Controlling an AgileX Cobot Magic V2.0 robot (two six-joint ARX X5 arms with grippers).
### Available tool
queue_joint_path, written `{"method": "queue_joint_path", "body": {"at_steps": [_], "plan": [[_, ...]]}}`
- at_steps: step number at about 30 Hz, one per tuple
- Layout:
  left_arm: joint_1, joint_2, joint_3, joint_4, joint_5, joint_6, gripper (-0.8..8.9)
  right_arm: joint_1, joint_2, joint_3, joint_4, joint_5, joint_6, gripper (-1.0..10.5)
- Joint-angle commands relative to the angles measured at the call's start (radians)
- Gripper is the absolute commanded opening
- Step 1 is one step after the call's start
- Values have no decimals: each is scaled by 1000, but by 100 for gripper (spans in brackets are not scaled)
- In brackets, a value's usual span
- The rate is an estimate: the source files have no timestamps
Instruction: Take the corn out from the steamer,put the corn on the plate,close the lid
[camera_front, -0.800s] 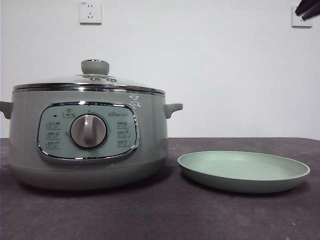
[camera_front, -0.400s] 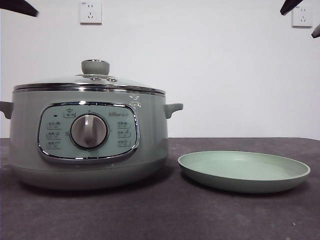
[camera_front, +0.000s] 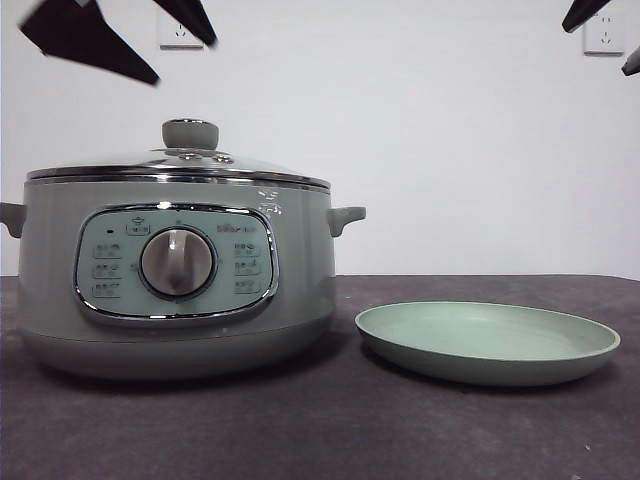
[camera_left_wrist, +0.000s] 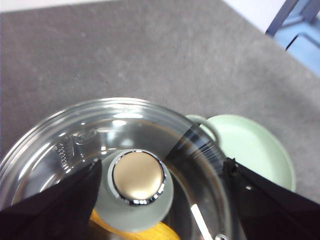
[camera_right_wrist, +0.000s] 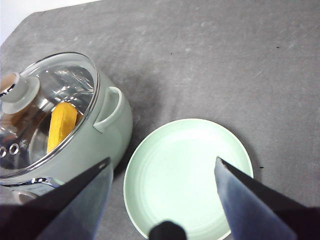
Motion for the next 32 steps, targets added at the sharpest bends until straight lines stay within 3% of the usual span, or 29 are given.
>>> {"method": "queue_joint_path", "body": {"at_steps": [1, 13, 21, 25, 28, 32], "plan": [[-26, 56, 10, 4, -58, 35, 409, 1, 2, 2, 6, -1, 0, 344], [-49, 154, 10, -2, -103, 53, 393, 1, 2, 2, 6, -1, 0, 344], [-49, 158, 10, -1, -108, 83, -4, 1, 2, 2, 6, -1, 0, 344], [-49, 156, 10, 15, -109, 84, -9, 1, 2, 2, 8, -8, 4, 344], [-48, 134, 10, 40, -109, 83, -9, 1, 2, 2, 25, -10, 62, 344], [-45, 50, 10, 69, -125, 82, -9, 5, 7, 2, 83, -105, 89, 344]]}}
